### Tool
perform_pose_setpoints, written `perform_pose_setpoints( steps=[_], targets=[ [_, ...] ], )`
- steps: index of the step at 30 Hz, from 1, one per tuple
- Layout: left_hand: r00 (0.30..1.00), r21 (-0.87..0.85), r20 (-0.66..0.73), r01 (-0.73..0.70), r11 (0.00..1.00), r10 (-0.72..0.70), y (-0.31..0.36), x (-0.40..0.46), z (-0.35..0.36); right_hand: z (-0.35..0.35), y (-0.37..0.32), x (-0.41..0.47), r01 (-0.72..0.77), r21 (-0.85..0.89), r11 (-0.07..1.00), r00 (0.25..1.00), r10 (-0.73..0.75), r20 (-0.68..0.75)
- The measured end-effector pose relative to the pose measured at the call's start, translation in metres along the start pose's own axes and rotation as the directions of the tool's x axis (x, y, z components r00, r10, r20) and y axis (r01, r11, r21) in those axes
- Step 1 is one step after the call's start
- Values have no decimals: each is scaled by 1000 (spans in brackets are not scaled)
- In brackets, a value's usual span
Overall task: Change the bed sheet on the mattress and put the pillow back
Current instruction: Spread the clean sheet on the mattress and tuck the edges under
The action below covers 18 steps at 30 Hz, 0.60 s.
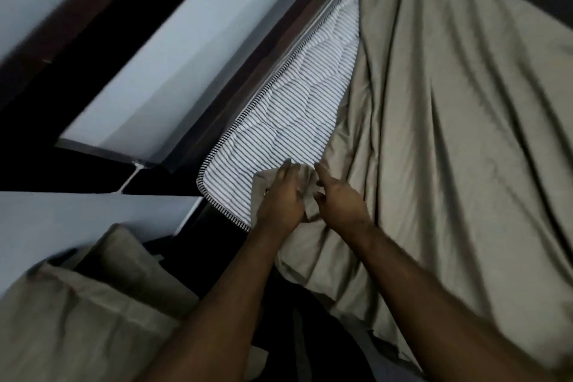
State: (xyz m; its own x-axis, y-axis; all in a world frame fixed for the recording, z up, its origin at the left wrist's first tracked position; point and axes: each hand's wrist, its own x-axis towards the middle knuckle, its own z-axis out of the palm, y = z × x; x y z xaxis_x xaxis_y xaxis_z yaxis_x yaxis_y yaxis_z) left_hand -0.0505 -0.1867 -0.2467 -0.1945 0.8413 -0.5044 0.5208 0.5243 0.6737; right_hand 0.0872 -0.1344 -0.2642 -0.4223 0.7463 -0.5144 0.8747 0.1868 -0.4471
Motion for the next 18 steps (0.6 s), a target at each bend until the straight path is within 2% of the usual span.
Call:
perform_pose_setpoints(
  steps=[3, 6, 9, 10, 12, 14, 16, 17, 18],
  targets=[
    [999, 43, 44, 30, 999, -32, -29, 30, 27, 31, 22, 11, -73, 5, 997, 997, 73, 10],
    [995, 202, -93, 36, 979, -18, -44, 46, 45, 48, 36, 13, -81, 81, 993, 995, 86, -54],
    [991, 190, -127, 73, 979, -50, -35, 47, 37, 48, 32, 13, -63, 108, 992, 991, 75, -113],
    [985, 149, -170, 36, 988, -10, -32, 43, 29, 44, 27, 11, -53, 99, 994, 990, 65, -127],
    [946, -51, -318, -81, 995, 61, -23, 27, 11, 35, 12, 5, -29, 91, 995, 990, 41, -132],
    [854, -140, -504, -229, 963, 130, -10, -1, -10, 20, -7, -1, 31, 105, 994, 992, -18, -123],
    [759, -187, -638, -316, 930, 129, 2, -36, -28, 3, -32, -5, 135, 89, 987, 979, -119, -166],
    [767, -362, -640, -348, 865, 41, 10, -50, -34, -6, -45, -6, 178, 84, 980, 968, -159, -194],
    [802, -606, -592, -375, 701, -83, 20, -63, -43, -17, -61, -9, 213, 78, 974, 958, -193, -213]
  ],
)
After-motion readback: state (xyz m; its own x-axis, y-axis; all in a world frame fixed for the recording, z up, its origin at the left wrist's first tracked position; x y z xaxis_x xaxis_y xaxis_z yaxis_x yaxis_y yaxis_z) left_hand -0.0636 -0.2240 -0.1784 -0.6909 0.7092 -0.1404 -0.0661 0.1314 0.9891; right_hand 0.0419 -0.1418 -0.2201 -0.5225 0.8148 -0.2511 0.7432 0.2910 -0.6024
